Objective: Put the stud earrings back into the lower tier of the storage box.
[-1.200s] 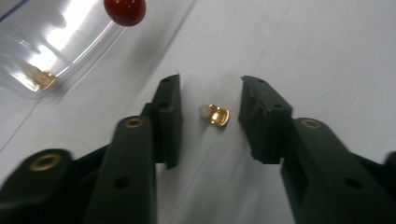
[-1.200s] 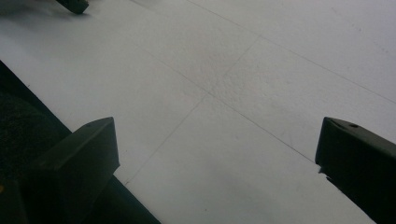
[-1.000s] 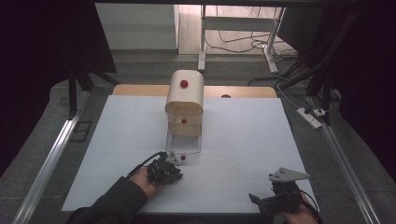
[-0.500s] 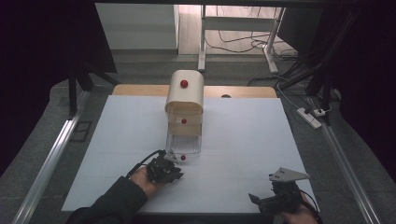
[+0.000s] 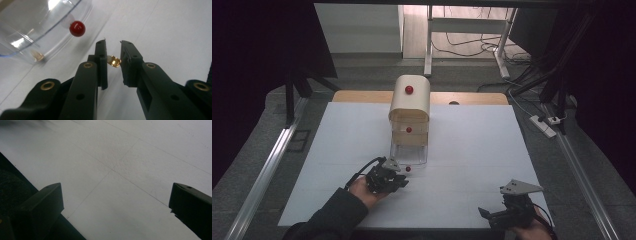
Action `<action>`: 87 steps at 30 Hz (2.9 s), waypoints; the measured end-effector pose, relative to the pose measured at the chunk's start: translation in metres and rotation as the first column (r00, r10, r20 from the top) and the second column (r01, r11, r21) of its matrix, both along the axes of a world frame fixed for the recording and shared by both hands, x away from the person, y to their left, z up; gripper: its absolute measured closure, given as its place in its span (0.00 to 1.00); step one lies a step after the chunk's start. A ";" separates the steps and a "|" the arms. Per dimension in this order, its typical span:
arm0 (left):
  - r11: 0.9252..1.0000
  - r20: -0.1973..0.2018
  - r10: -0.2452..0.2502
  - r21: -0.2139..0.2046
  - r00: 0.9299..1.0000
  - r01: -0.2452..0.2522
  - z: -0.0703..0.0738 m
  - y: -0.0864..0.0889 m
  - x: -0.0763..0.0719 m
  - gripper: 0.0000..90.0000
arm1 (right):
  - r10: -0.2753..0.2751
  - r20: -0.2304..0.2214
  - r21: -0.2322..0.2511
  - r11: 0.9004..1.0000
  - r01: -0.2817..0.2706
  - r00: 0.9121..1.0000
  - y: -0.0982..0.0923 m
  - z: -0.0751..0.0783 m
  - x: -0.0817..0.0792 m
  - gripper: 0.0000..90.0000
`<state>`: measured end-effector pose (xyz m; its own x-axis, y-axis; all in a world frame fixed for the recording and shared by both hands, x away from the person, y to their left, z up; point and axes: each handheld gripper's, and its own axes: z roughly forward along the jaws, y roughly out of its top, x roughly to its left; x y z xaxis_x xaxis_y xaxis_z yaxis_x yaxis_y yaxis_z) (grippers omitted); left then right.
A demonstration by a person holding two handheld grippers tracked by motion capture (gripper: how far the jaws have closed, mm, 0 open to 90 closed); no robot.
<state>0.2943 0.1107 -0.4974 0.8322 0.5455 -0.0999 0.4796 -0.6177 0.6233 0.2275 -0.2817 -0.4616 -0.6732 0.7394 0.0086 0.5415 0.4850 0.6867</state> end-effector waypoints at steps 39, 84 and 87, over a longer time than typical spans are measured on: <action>0.977 0.068 0.169 -0.145 0.983 -0.158 0.019 0.033 0.026 0.83 | 0.003 0.000 -0.005 1.000 -0.003 1.000 0.000 0.000 0.000 0.00; 0.979 0.060 0.194 -0.072 0.979 -0.189 -0.002 0.016 0.062 0.82 | 0.000 -0.008 -0.010 1.000 -0.001 1.000 0.000 -0.001 -0.001 0.00; 0.979 0.057 0.194 -0.068 0.979 -0.190 -0.003 0.016 0.063 0.81 | 0.000 -0.007 -0.010 1.000 0.000 1.000 0.000 -0.001 -0.001 0.00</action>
